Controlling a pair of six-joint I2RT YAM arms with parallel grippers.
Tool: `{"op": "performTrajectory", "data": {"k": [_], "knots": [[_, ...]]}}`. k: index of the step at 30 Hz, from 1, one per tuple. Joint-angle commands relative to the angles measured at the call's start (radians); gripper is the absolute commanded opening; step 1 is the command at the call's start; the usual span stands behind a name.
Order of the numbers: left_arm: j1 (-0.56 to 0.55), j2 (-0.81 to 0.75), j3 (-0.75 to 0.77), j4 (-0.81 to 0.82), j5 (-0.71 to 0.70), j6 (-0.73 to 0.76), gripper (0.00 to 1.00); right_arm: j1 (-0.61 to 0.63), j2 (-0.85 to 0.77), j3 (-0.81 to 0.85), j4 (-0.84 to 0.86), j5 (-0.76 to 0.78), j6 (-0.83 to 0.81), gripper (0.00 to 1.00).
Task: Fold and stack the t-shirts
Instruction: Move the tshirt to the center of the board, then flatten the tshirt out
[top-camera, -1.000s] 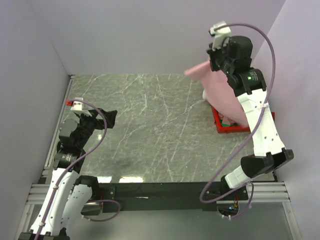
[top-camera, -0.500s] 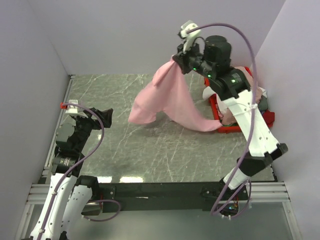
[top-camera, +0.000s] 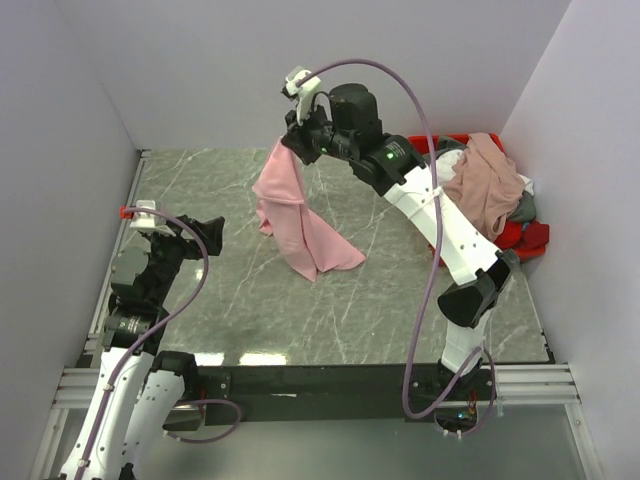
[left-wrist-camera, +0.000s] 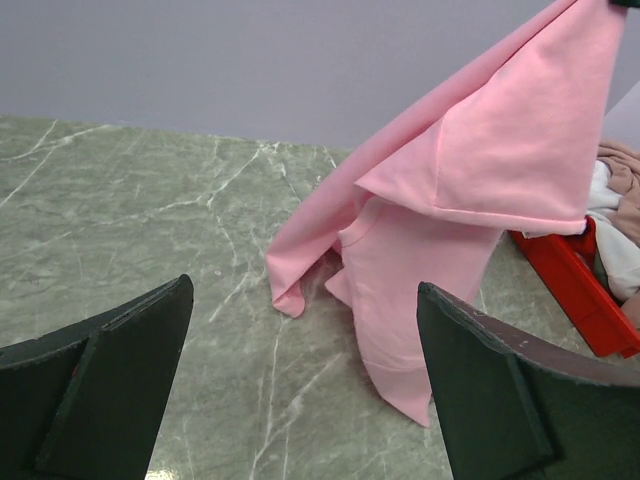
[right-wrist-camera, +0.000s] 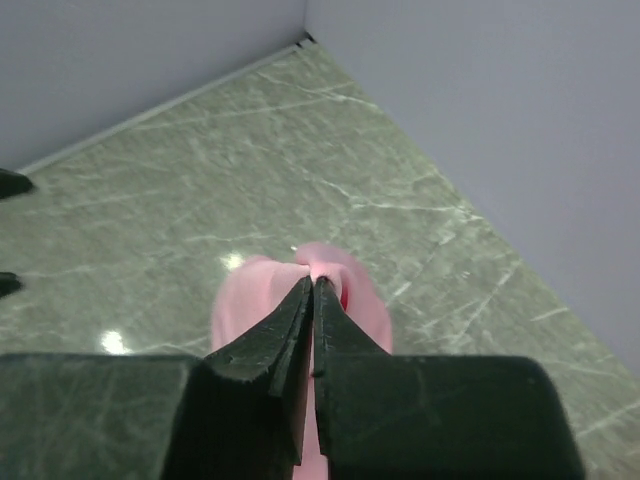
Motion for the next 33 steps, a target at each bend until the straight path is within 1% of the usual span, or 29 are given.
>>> {"op": "performTrajectory", "data": {"k": [1, 2, 3, 4, 5, 6, 7, 8, 9, 10, 11, 12, 13, 14, 15, 17, 18, 21, 23, 26, 27, 28, 29, 30, 31, 33], "knots": [[-0.003, -0.009, 0.013, 0.037, 0.002, 0.011, 0.99, -0.009, -0.027, -0.077, 0.091, 0.058, -0.012, 0.1], [-0.003, -0.009, 0.013, 0.037, 0.005, 0.011, 0.99, -0.014, -0.036, -0.119, 0.103, 0.069, -0.032, 0.32], [-0.003, -0.009, 0.013, 0.037, 0.008, 0.011, 0.99, -0.014, -0.055, -0.195, 0.112, 0.081, -0.042, 0.46], [-0.003, -0.008, 0.013, 0.037, 0.013, 0.011, 1.0, -0.017, -0.064, -0.226, 0.111, 0.088, -0.05, 0.58], [-0.003, -0.008, 0.013, 0.037, 0.016, 0.011, 1.0, -0.029, -0.075, -0.26, 0.108, 0.091, -0.061, 0.73], [-0.003, -0.008, 0.014, 0.037, 0.016, 0.009, 0.99, -0.04, -0.104, -0.326, 0.097, 0.088, -0.064, 0.77], [-0.003, -0.005, 0.014, 0.036, 0.022, 0.009, 0.99, -0.052, -0.127, -0.366, 0.095, 0.051, -0.07, 0.8], [-0.003, -0.003, 0.016, 0.036, 0.025, 0.008, 0.99, -0.093, -0.153, -0.409, 0.097, 0.016, -0.075, 0.85], [-0.003, -0.003, 0.014, 0.037, 0.028, 0.006, 0.99, -0.116, -0.212, -0.496, 0.1, -0.039, -0.082, 0.87], [-0.003, 0.003, 0.014, 0.037, 0.036, 0.005, 0.99, -0.144, -0.245, -0.535, 0.095, -0.179, -0.093, 0.88], [-0.003, 0.011, 0.016, 0.042, 0.054, 0.003, 0.99, -0.181, -0.274, -0.576, 0.085, -0.281, -0.12, 0.89], [-0.005, 0.017, 0.019, 0.039, 0.068, 0.002, 0.99, -0.243, -0.332, -0.66, 0.066, -0.363, -0.136, 0.89], [-0.005, 0.041, 0.022, 0.036, 0.08, 0.0, 0.99, -0.277, -0.363, -0.706, 0.062, -0.433, -0.153, 0.89], [-0.006, 0.055, 0.026, 0.027, 0.094, 0.0, 1.0, -0.3, -0.392, -0.757, 0.054, -0.565, -0.211, 0.89], [-0.006, 0.07, 0.037, 0.021, 0.115, -0.002, 1.0, -0.317, -0.444, -0.853, 0.033, -0.602, -0.248, 0.89], [-0.008, 0.113, 0.048, 0.007, 0.134, -0.003, 0.99, -0.356, -0.531, -0.956, 0.045, -0.661, -0.318, 0.88], [-0.008, 0.139, 0.054, 0.004, 0.149, -0.009, 0.99, -0.382, -0.561, -1.056, 0.058, -0.679, -0.329, 0.88], [-0.011, 0.182, 0.063, -0.016, 0.163, -0.04, 0.99, -0.422, -0.679, -1.203, 0.127, -0.719, -0.34, 0.88], [-0.011, 0.228, 0.08, -0.045, 0.172, -0.09, 0.99, -0.474, -0.757, -1.233, 0.173, -0.713, -0.314, 0.89], [-0.011, 0.27, 0.08, -0.102, 0.215, -0.213, 0.96, -0.556, -0.808, -1.285, 0.239, -0.739, -0.239, 0.9], [-0.012, 0.277, 0.071, -0.111, 0.226, -0.25, 0.95, -0.567, -0.817, -1.306, 0.268, -0.741, -0.228, 0.9], [-0.012, 0.278, 0.063, -0.133, 0.244, -0.321, 0.95, -0.572, -0.814, -1.308, 0.27, -0.726, -0.224, 0.9], [-0.012, 0.276, 0.042, -0.134, 0.252, -0.356, 0.95, -0.575, -0.796, -1.304, 0.252, -0.718, -0.225, 0.9], [-0.012, 0.268, 0.03, -0.142, 0.257, -0.385, 0.98, -0.577, -0.781, -1.288, 0.243, -0.707, -0.222, 0.89], [-0.012, 0.265, 0.019, -0.163, 0.243, -0.435, 0.98, -0.575, -0.765, -1.276, 0.227, -0.698, -0.222, 0.88], [-0.014, 0.259, -0.009, -0.193, 0.217, -0.472, 0.99, -0.575, -0.724, -1.248, 0.183, -0.695, -0.231, 0.87]]}}
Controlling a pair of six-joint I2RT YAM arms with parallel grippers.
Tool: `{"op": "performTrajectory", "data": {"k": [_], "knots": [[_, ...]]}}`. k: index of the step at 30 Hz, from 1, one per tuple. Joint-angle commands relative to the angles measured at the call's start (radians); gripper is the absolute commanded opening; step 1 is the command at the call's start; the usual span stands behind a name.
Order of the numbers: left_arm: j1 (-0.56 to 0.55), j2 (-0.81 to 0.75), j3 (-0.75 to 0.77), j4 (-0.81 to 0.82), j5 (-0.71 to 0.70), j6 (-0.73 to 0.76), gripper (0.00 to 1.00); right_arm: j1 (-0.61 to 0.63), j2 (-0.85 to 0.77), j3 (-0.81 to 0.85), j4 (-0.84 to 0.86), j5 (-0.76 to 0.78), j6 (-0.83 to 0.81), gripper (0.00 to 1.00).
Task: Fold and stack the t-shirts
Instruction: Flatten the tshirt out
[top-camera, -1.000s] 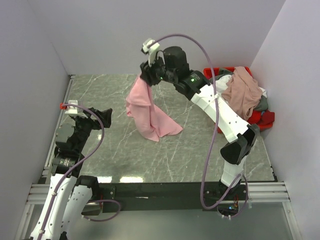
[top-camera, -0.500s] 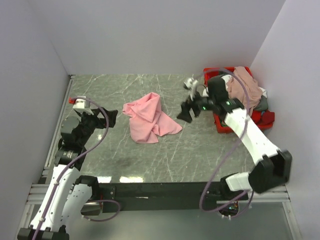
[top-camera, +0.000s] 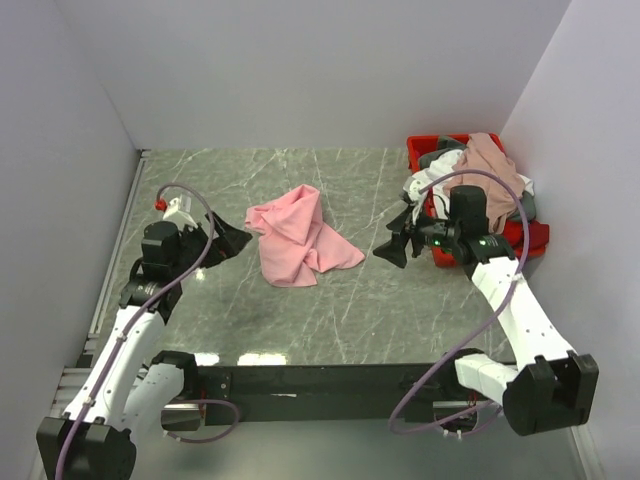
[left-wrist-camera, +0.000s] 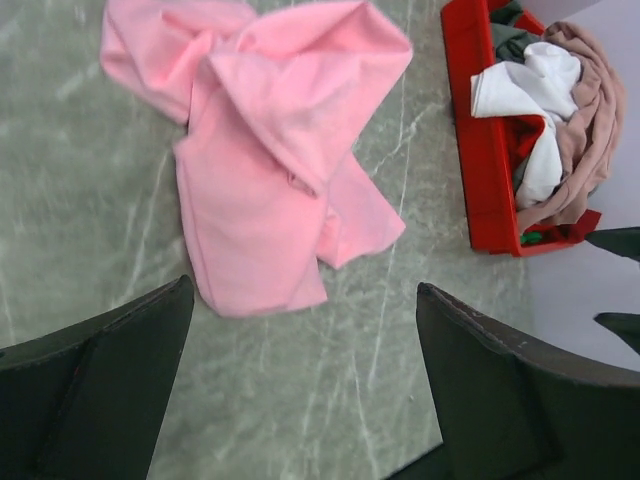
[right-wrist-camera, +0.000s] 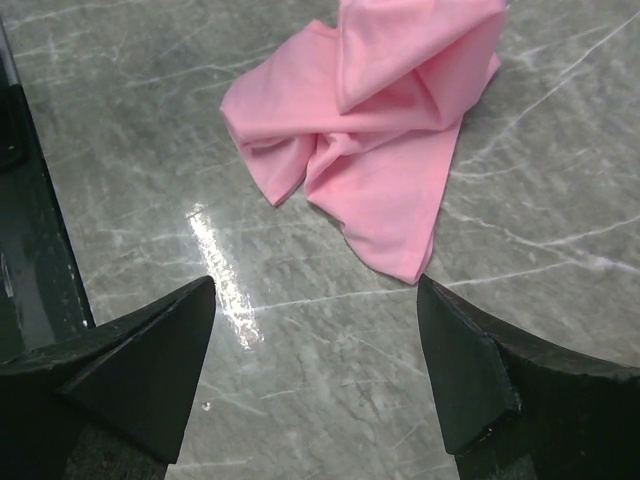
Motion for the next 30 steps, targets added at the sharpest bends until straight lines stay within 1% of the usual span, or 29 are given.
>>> {"op": "performTrajectory", "data": {"k": [1, 5, 6, 8, 9, 10, 13, 14, 15, 18, 22, 23, 25, 28, 29, 30], "knots": [[-0.012, -0.019, -0.035, -0.061, -0.006, -0.17, 0.98, -0.002, 0.052, 0.049, -0.007, -0.007, 0.004, 0.87], [-0.04, 0.038, -0.081, -0.069, -0.107, -0.21, 0.93, 0.001, 0.083, 0.045, -0.015, -0.002, -0.005, 0.86], [-0.049, 0.083, -0.089, -0.061, -0.114, -0.221, 0.93, 0.001, 0.088, 0.045, -0.017, -0.001, -0.007, 0.85], [-0.092, 0.13, -0.101, -0.012, -0.129, -0.255, 0.9, 0.002, 0.097, 0.043, -0.02, 0.005, -0.01, 0.85], [-0.113, 0.172, -0.105, 0.008, -0.156, -0.276, 0.89, 0.007, 0.098, 0.045, -0.02, 0.01, -0.008, 0.85], [-0.158, 0.197, -0.106, 0.025, -0.17, -0.285, 0.89, 0.01, 0.103, 0.042, -0.018, 0.013, -0.011, 0.85], [-0.221, 0.291, -0.108, 0.074, -0.232, -0.313, 0.86, 0.015, 0.115, 0.042, -0.021, 0.025, -0.017, 0.84], [-0.23, 0.314, -0.103, 0.083, -0.238, -0.318, 0.84, 0.016, 0.121, 0.039, -0.021, 0.027, -0.019, 0.84], [-0.245, 0.358, -0.101, 0.097, -0.25, -0.324, 0.83, 0.018, 0.126, 0.037, -0.021, 0.03, -0.02, 0.84], [-0.275, 0.424, -0.088, 0.114, -0.288, -0.33, 0.79, 0.022, 0.14, 0.034, -0.023, 0.031, -0.025, 0.84], [-0.292, 0.479, -0.072, 0.141, -0.311, -0.335, 0.73, 0.045, 0.166, 0.036, -0.035, 0.048, -0.051, 0.83], [-0.295, 0.489, -0.069, 0.149, -0.311, -0.335, 0.7, 0.056, 0.169, 0.034, -0.036, 0.053, -0.053, 0.83], [-0.304, 0.522, -0.057, 0.167, -0.311, -0.332, 0.66, 0.067, 0.175, 0.031, -0.038, 0.064, -0.065, 0.83], [-0.316, 0.567, -0.037, 0.183, -0.311, -0.324, 0.58, 0.081, 0.181, 0.033, -0.043, 0.071, -0.077, 0.83], [-0.318, 0.582, -0.034, 0.189, -0.311, -0.324, 0.53, 0.085, 0.183, 0.03, -0.043, 0.074, -0.08, 0.83], [-0.322, 0.588, -0.029, 0.193, -0.342, -0.322, 0.51, 0.088, 0.183, 0.028, -0.043, 0.077, -0.085, 0.83]]}}
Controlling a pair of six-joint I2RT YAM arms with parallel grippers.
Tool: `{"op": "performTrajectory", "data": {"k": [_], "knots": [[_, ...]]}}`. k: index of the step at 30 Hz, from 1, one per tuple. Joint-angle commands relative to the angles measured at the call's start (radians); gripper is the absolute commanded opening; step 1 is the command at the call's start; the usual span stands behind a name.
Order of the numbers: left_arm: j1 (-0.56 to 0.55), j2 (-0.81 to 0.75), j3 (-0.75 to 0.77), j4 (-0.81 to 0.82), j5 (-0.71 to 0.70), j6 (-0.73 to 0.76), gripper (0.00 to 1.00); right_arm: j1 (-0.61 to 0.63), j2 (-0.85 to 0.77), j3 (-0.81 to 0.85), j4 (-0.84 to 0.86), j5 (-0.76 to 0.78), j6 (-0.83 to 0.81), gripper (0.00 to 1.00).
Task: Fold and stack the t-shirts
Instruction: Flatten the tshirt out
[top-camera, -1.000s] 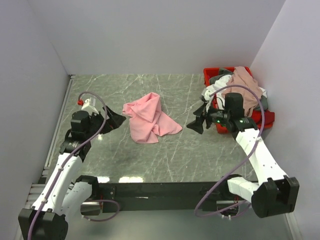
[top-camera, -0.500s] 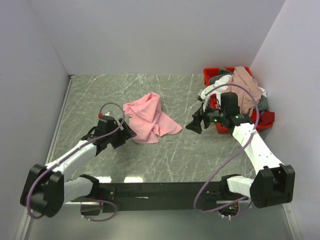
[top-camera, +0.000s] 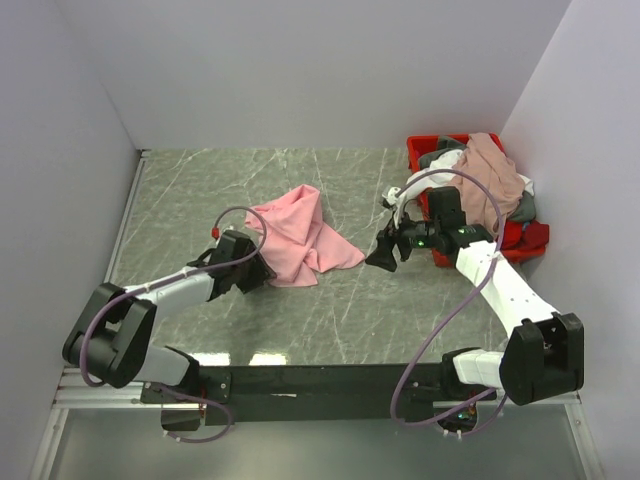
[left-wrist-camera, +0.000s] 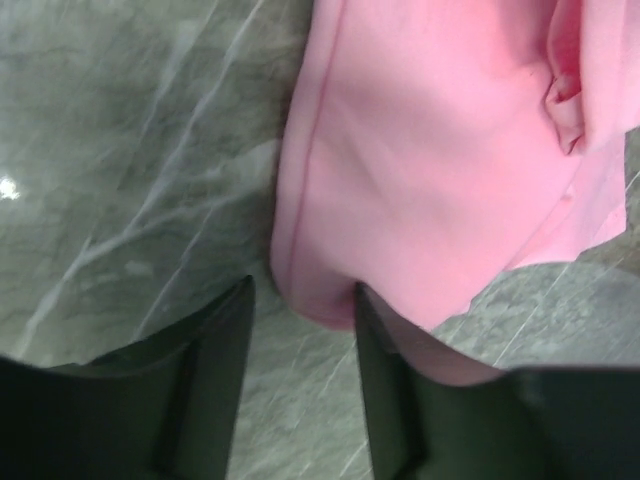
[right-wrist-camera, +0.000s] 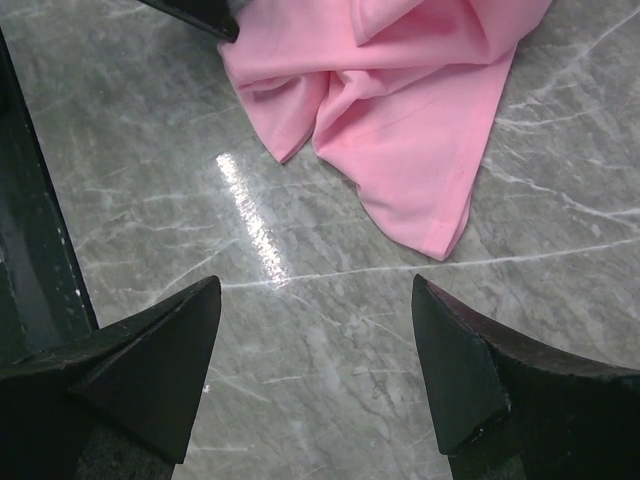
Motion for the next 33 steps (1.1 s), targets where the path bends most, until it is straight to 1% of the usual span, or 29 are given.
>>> {"op": "performTrajectory", "data": {"k": [1, 2, 3, 4, 5, 7, 8, 9, 10, 12, 13, 15, 17, 20, 23, 27, 29, 33], "knots": [[-0.014, 0.028, 0.045, 0.065, -0.053, 0.003, 0.48, 0.013, 0.01, 0.02, -0.005, 0.018, -0.036, 0.83], [-0.016, 0.034, 0.045, 0.072, -0.064, 0.003, 0.43, 0.016, 0.013, 0.019, -0.007, 0.021, -0.039, 0.83], [-0.017, 0.037, 0.047, 0.072, -0.067, 0.005, 0.41, 0.021, 0.013, 0.017, -0.008, 0.022, -0.054, 0.83], [-0.017, 0.037, 0.045, 0.074, -0.068, 0.006, 0.36, 0.025, 0.016, 0.009, -0.013, 0.022, -0.065, 0.83], [-0.019, 0.037, 0.044, 0.101, -0.071, 0.008, 0.33, 0.029, 0.016, 0.006, -0.022, 0.015, -0.085, 0.82], [-0.017, 0.034, 0.039, 0.115, -0.078, 0.014, 0.26, 0.047, 0.025, -0.003, -0.04, 0.002, -0.16, 0.81], [-0.019, 0.023, 0.036, 0.121, -0.078, 0.02, 0.19, 0.056, 0.027, -0.015, -0.065, -0.008, -0.196, 0.8], [-0.019, 0.017, 0.036, 0.133, -0.076, 0.025, 0.15, 0.067, 0.031, -0.023, -0.074, -0.007, -0.264, 0.79], [-0.017, 0.008, 0.033, 0.137, -0.078, 0.028, 0.08, 0.091, 0.033, -0.038, -0.086, 0.002, -0.296, 0.79], [-0.017, -0.03, 0.029, 0.146, -0.076, 0.037, 0.02, 0.122, 0.039, -0.055, -0.076, 0.071, -0.353, 0.79], [-0.017, -0.046, 0.024, 0.143, -0.076, 0.039, 0.0, 0.165, 0.047, -0.066, -0.058, 0.114, -0.371, 0.79], [-0.017, -0.107, 0.022, 0.123, -0.079, 0.051, 0.0, 0.208, 0.077, -0.064, -0.042, 0.222, -0.422, 0.79], [-0.017, -0.176, 0.024, 0.103, -0.073, 0.063, 0.01, 0.236, 0.105, -0.046, -0.027, 0.245, -0.48, 0.79], [-0.017, -0.26, 0.036, 0.05, -0.064, 0.082, 0.0, 0.236, 0.178, -0.008, -0.016, 0.258, -0.566, 0.79], [-0.017, -0.328, 0.042, 0.008, -0.051, 0.092, 0.0, 0.245, 0.258, 0.02, 0.042, 0.31, -0.602, 0.78], [-0.019, -0.385, 0.039, -0.029, -0.036, 0.1, 0.0, 0.262, 0.381, 0.063, 0.09, 0.39, -0.614, 0.75], [-0.017, -0.412, 0.035, -0.041, -0.032, 0.1, 0.0, 0.269, 0.407, 0.08, 0.12, 0.43, -0.606, 0.73], [-0.017, -0.446, 0.024, -0.05, -0.03, 0.097, 0.0, 0.282, 0.453, 0.095, 0.137, 0.45, -0.594, 0.69]]}}
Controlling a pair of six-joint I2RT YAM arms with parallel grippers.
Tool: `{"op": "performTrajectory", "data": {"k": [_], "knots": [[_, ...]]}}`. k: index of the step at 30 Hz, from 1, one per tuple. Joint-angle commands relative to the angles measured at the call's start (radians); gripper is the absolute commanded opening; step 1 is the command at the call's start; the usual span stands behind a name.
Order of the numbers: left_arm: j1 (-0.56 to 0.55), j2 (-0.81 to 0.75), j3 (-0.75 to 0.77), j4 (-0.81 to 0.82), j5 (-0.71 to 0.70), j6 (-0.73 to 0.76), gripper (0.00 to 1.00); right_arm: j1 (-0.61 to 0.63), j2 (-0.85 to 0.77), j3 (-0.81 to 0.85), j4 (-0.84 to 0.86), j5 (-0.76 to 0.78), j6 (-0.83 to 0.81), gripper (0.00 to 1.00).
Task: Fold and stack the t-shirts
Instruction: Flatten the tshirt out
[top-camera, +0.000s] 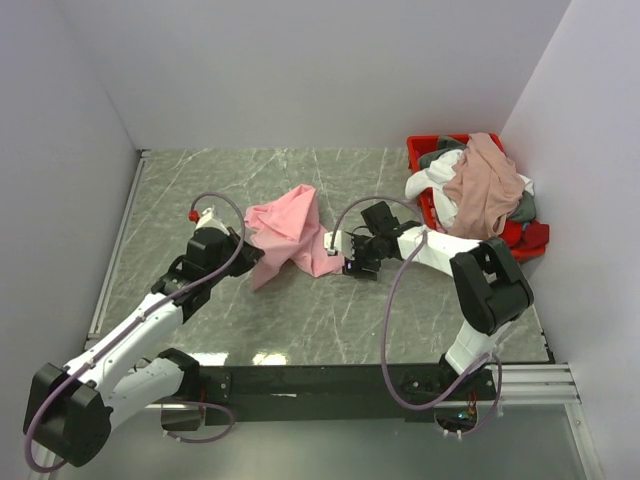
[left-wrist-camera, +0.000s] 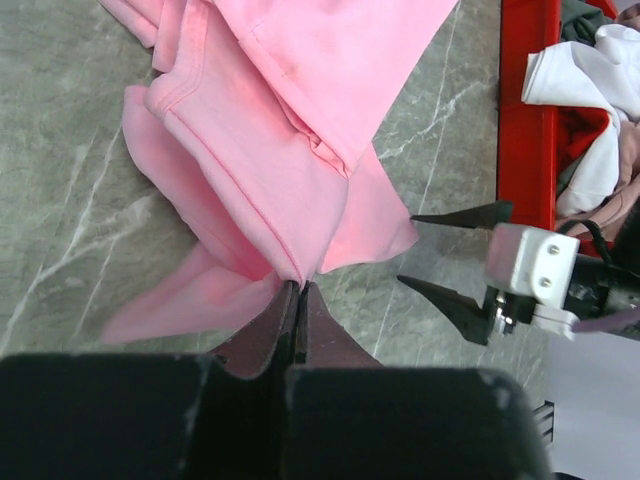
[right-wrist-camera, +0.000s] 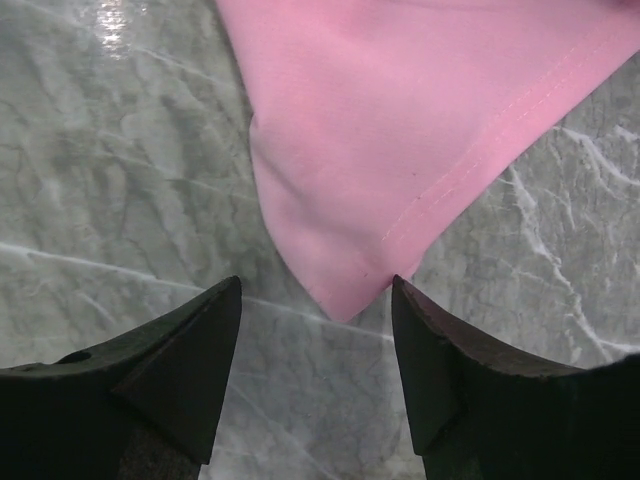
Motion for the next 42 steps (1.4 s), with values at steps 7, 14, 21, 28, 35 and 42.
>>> {"op": "performTrajectory", "data": {"k": [7, 14, 21, 28, 35, 42], "knots": [[-0.003, -0.076, 0.016, -0.035, 0.009, 0.013, 0.0, 0.048, 0.078, 0.089, 0.035, 0.052, -0.002, 0.39], [-0.003, -0.152, 0.058, -0.121, -0.043, 0.034, 0.0, 0.054, -0.008, 0.112, -0.036, -0.004, 0.054, 0.0], [-0.001, -0.341, 0.266, -0.262, -0.166, 0.1, 0.0, 0.052, -0.423, 0.36, -0.256, -0.089, 0.156, 0.0], [-0.003, -0.482, 0.551, -0.239, -0.12, 0.202, 0.0, 0.052, -0.609, 0.713, -0.393, -0.086, 0.263, 0.0], [-0.001, -0.478, 0.752, -0.193, 0.015, 0.193, 0.01, 0.002, -0.687, 0.951, -0.386, -0.187, 0.435, 0.0], [0.007, -0.523, 0.658, -0.219, -0.054, 0.137, 0.0, -0.024, -0.74, 0.793, -0.268, -0.126, 0.557, 0.0]]}}
